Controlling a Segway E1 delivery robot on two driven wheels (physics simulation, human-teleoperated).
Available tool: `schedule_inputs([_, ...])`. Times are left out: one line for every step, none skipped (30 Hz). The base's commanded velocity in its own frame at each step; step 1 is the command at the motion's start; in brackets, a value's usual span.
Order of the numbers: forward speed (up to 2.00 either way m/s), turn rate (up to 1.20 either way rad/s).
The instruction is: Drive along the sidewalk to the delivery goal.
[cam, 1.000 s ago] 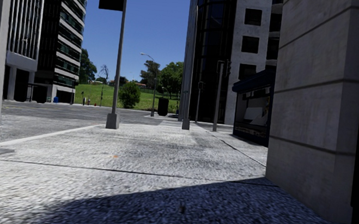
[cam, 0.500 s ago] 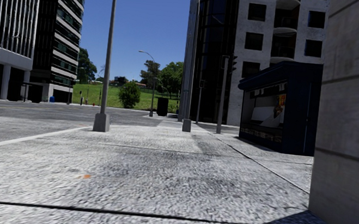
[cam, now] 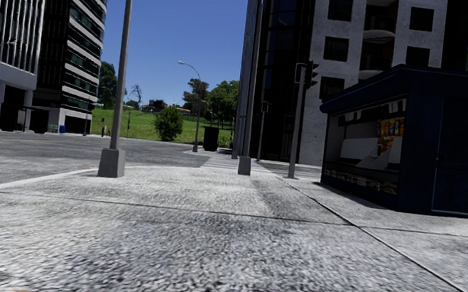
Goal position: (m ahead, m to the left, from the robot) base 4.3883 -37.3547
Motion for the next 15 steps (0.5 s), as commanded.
schedule_inputs([2.0, 0.0])
schedule_inputs([2.0, 0.0])
schedule_inputs([2.0, 0.0])
schedule_inputs([2.0, 0.0])
schedule_inputs([2.0, 0.0])
schedule_inputs([2.0, 0.0])
schedule_inputs([1.99, 0.0])
schedule_inputs([1.99, 0.0])
schedule_inputs([1.97, 0.0])
schedule_inputs([1.97, 0.0])
schedule_inputs([1.95, 0.0])
schedule_inputs([1.94, 0.0])
schedule_inputs([1.94, 0.0])
schedule_inputs([1.93, 0.0])
schedule_inputs([1.93, 0.0])
